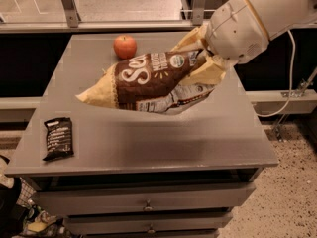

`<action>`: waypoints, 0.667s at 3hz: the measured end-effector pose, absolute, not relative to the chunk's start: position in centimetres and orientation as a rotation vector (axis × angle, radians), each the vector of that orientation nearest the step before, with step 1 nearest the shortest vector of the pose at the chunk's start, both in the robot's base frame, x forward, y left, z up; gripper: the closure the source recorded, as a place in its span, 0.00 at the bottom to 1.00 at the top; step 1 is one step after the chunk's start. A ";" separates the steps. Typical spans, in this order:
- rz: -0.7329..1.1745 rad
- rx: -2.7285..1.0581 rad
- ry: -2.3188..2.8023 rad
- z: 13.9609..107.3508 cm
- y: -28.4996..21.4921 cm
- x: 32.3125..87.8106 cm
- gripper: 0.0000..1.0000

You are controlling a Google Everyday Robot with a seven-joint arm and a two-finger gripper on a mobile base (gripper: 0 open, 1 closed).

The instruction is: Move brown chip bag near rxbar chocolate

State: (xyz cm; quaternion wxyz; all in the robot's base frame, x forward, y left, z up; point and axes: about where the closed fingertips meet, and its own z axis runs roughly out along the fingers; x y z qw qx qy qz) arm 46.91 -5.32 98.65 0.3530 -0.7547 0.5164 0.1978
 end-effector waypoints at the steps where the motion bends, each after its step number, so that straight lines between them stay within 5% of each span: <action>1: 0.534 -2.011 1.234 98.1 -3.1 45.9 1.00; 2: 0.538 -2.044 1.172 98.0 -2.0 45.7 1.00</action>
Offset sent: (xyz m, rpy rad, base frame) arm -0.0125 0.0414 -0.0099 0.0173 -0.0612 0.1937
